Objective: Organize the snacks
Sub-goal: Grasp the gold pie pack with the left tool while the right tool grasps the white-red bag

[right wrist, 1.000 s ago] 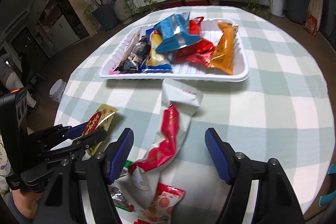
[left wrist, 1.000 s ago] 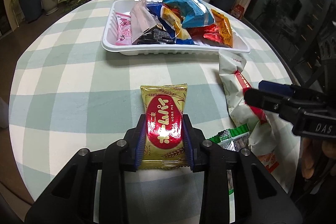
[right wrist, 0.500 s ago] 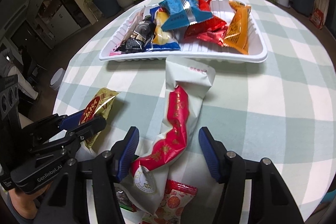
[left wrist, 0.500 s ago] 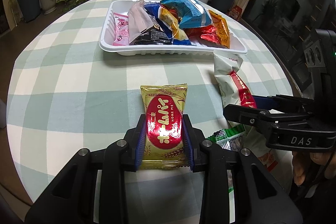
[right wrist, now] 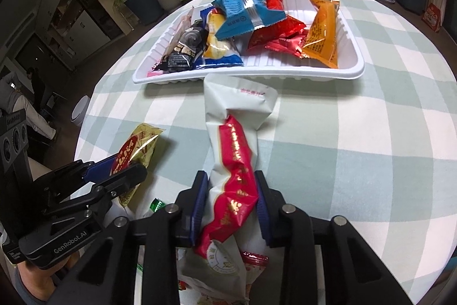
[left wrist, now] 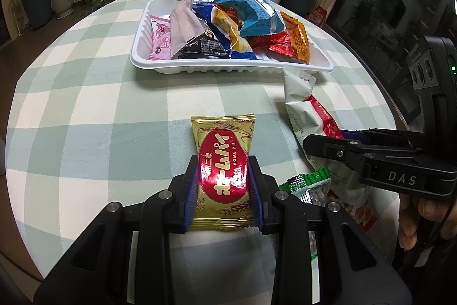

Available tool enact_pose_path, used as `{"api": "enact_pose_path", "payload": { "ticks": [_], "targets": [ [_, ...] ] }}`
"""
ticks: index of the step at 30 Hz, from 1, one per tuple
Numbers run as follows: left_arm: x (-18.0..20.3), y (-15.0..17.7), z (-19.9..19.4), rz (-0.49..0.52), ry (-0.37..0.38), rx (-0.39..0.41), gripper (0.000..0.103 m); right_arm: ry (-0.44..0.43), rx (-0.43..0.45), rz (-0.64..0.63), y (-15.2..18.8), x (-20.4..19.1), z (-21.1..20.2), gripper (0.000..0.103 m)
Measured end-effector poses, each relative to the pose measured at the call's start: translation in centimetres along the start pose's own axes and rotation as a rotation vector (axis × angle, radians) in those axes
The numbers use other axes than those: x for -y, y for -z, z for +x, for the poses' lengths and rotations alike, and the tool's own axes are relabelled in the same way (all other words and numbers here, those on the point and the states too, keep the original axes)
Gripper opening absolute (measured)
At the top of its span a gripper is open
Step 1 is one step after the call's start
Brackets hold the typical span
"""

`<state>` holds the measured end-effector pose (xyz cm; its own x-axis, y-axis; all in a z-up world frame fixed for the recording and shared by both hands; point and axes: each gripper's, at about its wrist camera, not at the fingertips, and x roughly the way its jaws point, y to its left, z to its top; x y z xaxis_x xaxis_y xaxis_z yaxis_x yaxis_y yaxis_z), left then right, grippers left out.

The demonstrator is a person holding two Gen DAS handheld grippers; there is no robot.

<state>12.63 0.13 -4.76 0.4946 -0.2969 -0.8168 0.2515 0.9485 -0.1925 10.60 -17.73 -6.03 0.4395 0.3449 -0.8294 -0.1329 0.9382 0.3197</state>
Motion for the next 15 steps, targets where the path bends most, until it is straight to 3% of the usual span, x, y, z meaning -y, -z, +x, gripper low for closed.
{"api": "enact_pose_path", "payload": {
  "ticks": [15],
  "targets": [
    [-0.3,-0.1,-0.4,-0.016,0.017,0.018,0.029,-0.017,0.058,0.005,-0.4,-0.1,-1.6,0.027]
  ]
}}
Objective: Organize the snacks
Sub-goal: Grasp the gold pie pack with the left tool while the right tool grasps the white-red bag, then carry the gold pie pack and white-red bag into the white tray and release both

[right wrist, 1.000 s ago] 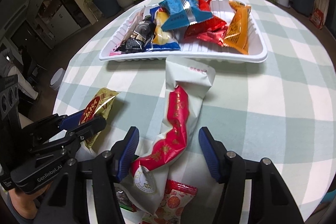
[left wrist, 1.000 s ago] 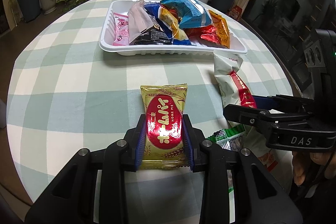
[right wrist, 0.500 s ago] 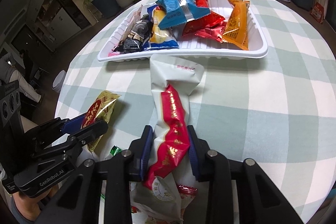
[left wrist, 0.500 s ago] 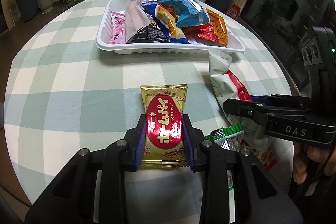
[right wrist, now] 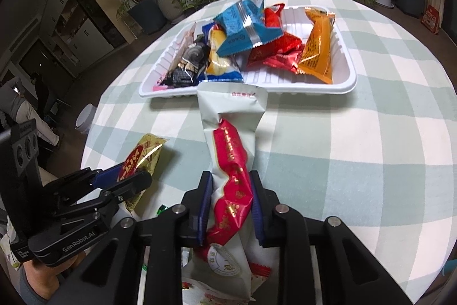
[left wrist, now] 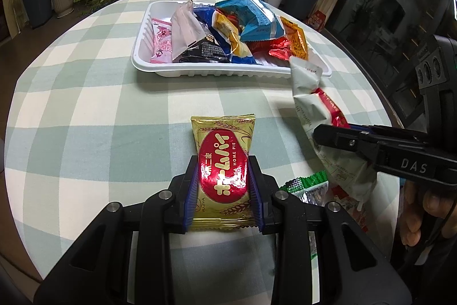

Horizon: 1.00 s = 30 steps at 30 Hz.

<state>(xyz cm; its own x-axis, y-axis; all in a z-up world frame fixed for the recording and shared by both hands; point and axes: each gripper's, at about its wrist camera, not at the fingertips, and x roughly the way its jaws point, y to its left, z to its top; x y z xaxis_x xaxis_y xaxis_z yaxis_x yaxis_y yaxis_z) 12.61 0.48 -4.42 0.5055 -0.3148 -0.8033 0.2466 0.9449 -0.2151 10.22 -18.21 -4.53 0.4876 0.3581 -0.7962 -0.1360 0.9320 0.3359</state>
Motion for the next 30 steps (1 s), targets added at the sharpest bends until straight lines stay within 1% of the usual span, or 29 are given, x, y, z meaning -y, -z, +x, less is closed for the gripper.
{"api": "enact_pose_path", "payload": {
  "ticks": [7,10,13,16,20,23,26,30],
  "targets": [
    [-0.6,-0.2,-0.6,-0.035,0.025,0.027,0.029,-0.038,0.079,0.056,-0.8,1.2,-2.0,0.027],
    [-0.8,-0.4,-1.2,-0.052,0.043,0.047,0.029,-0.036,0.117,0.097,-1.2,2.2,-2.9,0.027],
    [-1.3,-0.7,-1.9,-0.084,0.083,0.070,0.029,-0.032,0.158,0.128,-1.6,3.2,-3.9,0.027],
    [-1.8,-1.6,-2.9,-0.107,0.099,0.103,0.029,-0.015,0.217,0.154,-2.3,4.0,-5.4,0.027],
    [-2.7,-3.8,-5.0,-0.129,0.121,0.164,0.029,-0.009,0.294,0.190,-3.7,5.1,-7.3,0.027],
    [-3.2,-5.9,-5.6,-0.129,0.125,0.189,0.029,-0.008,0.341,0.194,-5.7,5.5,-8.7,0.027],
    [-3.3,-8.3,-5.0,-0.118,0.128,0.191,0.029,-0.011,0.369,0.177,-7.7,5.5,-9.4,0.027],
    [-2.9,-12.2,-3.8,-0.092,0.124,0.205,0.029,0.014,0.375,0.117,-11.0,4.1,-8.4,0.027]
  ]
}}
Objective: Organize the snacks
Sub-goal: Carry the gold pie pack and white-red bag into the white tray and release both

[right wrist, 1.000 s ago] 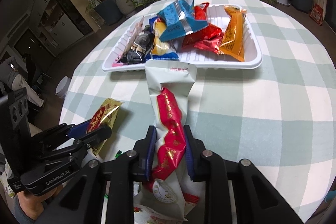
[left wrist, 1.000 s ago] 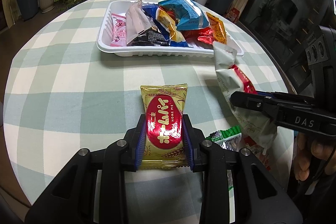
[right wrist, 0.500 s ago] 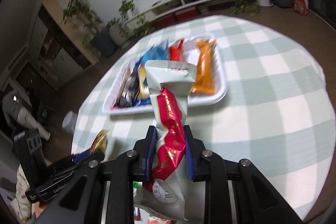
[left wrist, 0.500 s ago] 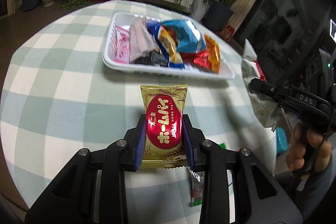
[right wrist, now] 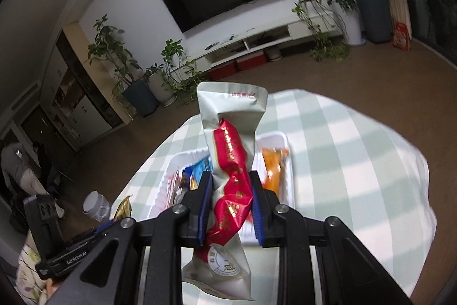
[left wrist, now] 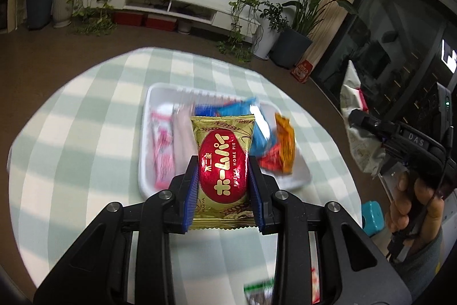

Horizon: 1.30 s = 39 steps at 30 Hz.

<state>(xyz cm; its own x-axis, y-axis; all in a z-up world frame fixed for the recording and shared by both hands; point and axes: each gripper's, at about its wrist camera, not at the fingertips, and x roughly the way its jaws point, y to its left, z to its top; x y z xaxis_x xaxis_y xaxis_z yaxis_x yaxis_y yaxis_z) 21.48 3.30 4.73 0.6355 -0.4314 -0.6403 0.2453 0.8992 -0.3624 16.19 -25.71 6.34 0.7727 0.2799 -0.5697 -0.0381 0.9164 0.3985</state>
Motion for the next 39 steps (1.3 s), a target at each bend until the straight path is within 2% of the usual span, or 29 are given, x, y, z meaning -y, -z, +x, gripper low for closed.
{"api": "enact_pose_path", "payload": {
  "ticks": [6,14,18,23,28,35,39],
  "targets": [
    [2.0,-4.5,5.1,0.072,-0.013,-0.006,0.029,0.049,-0.040,-0.057,-2.2,-1.1,4.8,0.027],
    [1.3,-4.0,10.5,0.053,-0.031,-0.058,0.029,0.121,-0.142,-0.085,-0.7,0.2,10.4,0.027],
    [0.5,-3.7,11.3,0.051,-0.061,-0.051,0.029,0.136,-0.164,-0.082,-0.1,0.8,11.3,0.027],
    [0.1,-2.7,12.6,0.058,-0.071,-0.082,0.029,0.146,-0.177,-0.121,0.7,-0.1,11.8,0.027],
    [-0.2,-2.4,13.1,0.060,-0.084,-0.080,0.030,0.165,-0.219,-0.125,1.6,0.3,13.1,0.027],
    [-0.1,-2.0,13.5,0.069,-0.089,-0.097,0.042,0.169,-0.238,-0.143,2.1,0.2,13.7,0.028],
    [-0.2,-1.9,13.4,0.069,-0.089,-0.094,0.044,0.165,-0.235,-0.139,2.1,0.2,13.7,0.028]
  ]
}}
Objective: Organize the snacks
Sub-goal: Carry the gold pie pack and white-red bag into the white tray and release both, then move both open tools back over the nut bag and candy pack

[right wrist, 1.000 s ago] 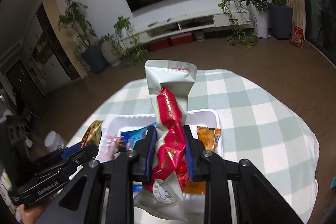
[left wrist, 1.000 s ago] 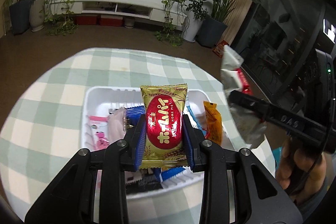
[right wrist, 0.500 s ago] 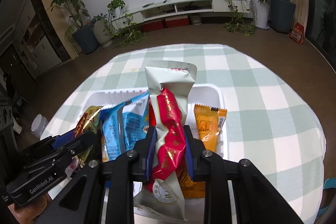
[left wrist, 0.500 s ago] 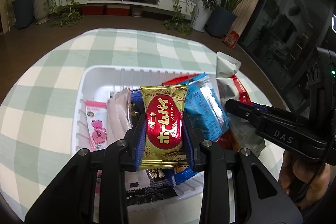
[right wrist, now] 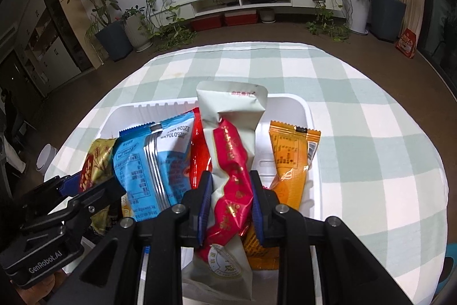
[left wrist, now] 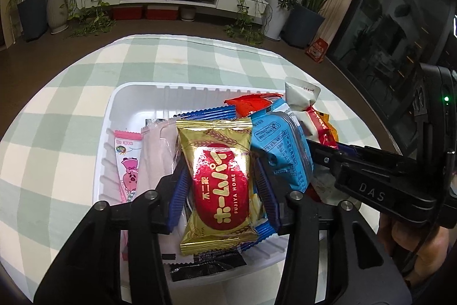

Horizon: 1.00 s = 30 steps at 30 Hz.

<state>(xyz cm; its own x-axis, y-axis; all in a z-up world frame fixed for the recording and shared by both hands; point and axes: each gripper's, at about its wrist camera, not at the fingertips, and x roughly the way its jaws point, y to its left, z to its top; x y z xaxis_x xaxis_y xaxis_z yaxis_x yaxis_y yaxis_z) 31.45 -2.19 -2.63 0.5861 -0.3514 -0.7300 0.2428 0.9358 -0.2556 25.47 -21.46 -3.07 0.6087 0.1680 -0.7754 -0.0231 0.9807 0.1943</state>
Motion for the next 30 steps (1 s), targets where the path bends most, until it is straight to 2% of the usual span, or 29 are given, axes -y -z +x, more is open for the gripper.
{"api": "enact_pose_path", "payload": {
  "ticks": [1,4,7,9,11,16,22,23,26,29,30],
  "targets": [
    [0.0,0.0,0.0,-0.001,0.000,0.002,0.046,-0.001,0.001,0.002,0.0,0.1,0.0,0.029],
    [-0.1,-0.1,-0.3,-0.005,-0.003,0.009,0.060,0.000,-0.003,-0.002,0.1,0.1,0.1,0.031],
    [-0.3,-0.1,-0.4,-0.015,0.000,0.013,0.061,-0.001,-0.001,-0.010,0.1,-0.1,0.0,0.032],
    [-0.4,-0.1,-0.5,-0.018,0.001,0.017,0.061,-0.004,0.004,-0.012,0.1,-0.1,-0.1,0.037],
    [-0.4,-0.1,-0.8,-0.019,0.003,0.020,0.067,-0.005,0.009,-0.014,0.1,-0.2,-0.3,0.040],
    [-0.3,-0.1,-1.3,-0.016,0.001,0.035,0.070,-0.010,0.033,-0.010,-0.1,-0.2,-1.1,0.045],
    [0.1,0.1,-2.1,-0.011,-0.007,0.048,0.081,-0.030,0.077,0.022,-0.5,0.4,-2.7,0.055],
    [0.1,0.1,-2.3,-0.011,-0.008,0.051,0.088,-0.035,0.085,0.028,-0.6,0.5,-2.9,0.059],
    [0.2,0.1,-2.8,-0.014,-0.010,0.063,0.091,-0.055,0.117,0.045,-0.7,0.8,-3.8,0.074],
    [0.1,0.1,-3.4,-0.017,-0.026,0.075,0.102,-0.064,0.160,0.057,-0.7,1.1,-4.7,0.082],
    [0.1,0.2,-3.6,-0.018,-0.033,0.080,0.102,-0.063,0.175,0.061,-0.7,1.2,-5.0,0.086]
  ]
}}
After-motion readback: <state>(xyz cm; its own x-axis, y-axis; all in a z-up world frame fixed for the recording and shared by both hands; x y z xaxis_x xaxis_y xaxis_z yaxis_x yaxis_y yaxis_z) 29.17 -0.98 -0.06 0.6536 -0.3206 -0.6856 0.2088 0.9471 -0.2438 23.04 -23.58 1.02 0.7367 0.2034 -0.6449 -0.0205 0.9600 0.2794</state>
